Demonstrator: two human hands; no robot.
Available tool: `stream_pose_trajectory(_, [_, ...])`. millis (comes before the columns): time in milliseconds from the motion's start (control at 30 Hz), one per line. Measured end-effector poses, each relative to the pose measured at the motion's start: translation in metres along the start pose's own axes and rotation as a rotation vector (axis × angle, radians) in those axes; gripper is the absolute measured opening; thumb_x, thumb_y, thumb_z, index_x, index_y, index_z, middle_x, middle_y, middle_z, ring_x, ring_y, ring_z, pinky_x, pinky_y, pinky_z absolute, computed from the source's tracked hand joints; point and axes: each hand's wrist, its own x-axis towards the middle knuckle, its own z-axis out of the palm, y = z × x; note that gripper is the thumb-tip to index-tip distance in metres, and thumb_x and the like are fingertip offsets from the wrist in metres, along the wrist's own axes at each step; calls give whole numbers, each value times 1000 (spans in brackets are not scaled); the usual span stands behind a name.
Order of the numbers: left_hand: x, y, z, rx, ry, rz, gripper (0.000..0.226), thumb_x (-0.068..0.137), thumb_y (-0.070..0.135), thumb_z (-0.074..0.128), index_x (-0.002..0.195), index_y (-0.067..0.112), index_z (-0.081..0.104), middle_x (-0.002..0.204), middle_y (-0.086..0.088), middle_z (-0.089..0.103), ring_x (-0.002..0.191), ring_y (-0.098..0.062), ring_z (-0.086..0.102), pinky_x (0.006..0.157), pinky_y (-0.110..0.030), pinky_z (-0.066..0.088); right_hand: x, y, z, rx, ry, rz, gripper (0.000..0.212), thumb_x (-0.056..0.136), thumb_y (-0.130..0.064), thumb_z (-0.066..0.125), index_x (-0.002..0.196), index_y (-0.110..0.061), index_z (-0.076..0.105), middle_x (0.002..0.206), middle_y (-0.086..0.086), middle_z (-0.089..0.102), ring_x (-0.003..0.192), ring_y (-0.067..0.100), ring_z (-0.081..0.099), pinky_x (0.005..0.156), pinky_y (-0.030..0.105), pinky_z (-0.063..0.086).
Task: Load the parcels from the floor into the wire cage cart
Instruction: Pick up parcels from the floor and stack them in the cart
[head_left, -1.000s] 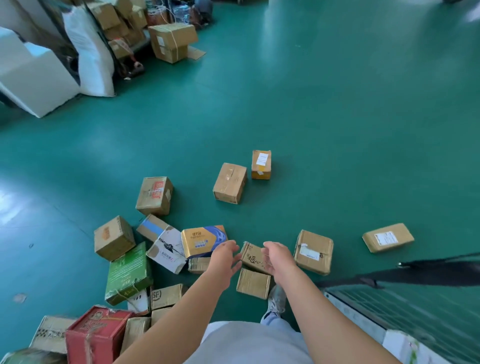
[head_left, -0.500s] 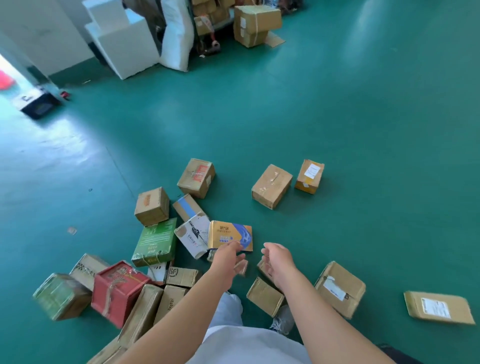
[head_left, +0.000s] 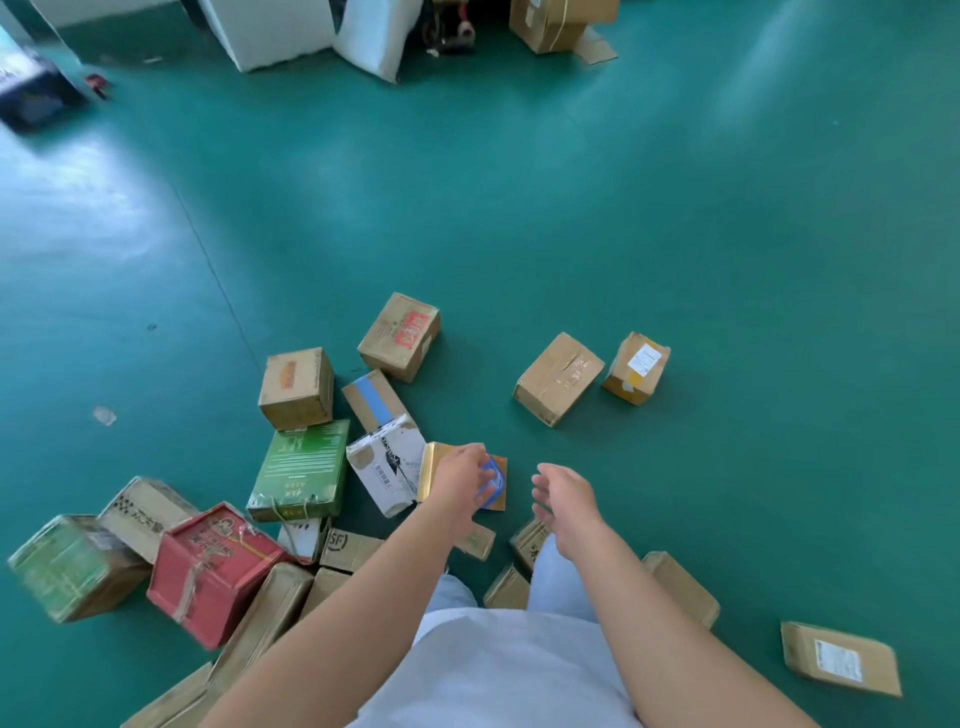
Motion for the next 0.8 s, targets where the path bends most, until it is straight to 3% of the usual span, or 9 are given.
stream_pose_trajectory(133, [24,31,-7,75,11,42,10,103,15,53,105,18,62,91,-4,60,77,-17,57,70,-31,47,17,-23,20,16,27,-7,15,103,-16,52,91,-19,61,96,5,60,90,19,54,99,41,53])
stream_pose_trajectory(233, [44,56,-6,101,43,43,12,105,16,51,101,22,61,110,-4,63,90,-18,61,73,-33,45,37,-45,33,20,30,3,15,104,-16,52,93,-16,62,93,4,59,91,19,54,102,43,52])
stream_pose_trajectory(367, [67,86,9,84,40,44,15,107,17,50,118,18,60,124,-5,62,117,-24,63,97,-39,52,65,-72,46,18,5,18,16,105,-17,51,92,-15,61,90,4,60,90,19,55,97,43,53])
stream_pose_trajectory(433, [82,97,21,75,49,34,13,106,17,51,115,20,60,126,-5,62,120,-24,62,103,-42,51,86,-87,49,11,-1,36,15,104,-17,52,92,-14,61,88,4,60,89,19,55,99,44,54])
stream_pose_trajectory(600, [148,127,75,37,114,12,18,107,19,52,123,17,60,128,-4,62,114,-21,62,88,-36,53,164,-141,35,-31,-46,100,12,104,-19,53,94,-19,61,99,4,62,93,17,58,98,39,53])
stream_pose_trajectory(700, [192,141,118,67,155,-37,24,107,23,53,129,17,59,128,-3,62,112,-20,63,89,-38,54,230,-173,16,-77,-60,173,11,103,-21,54,94,-20,61,101,4,63,95,18,59,94,37,53])
stream_pose_trajectory(800, [251,148,164,145,163,-103,18,106,23,53,122,19,60,128,-2,62,112,-19,64,93,-39,56,311,-193,-2,-94,-29,235,11,100,-21,56,93,-17,63,97,4,62,89,17,57,89,36,53])
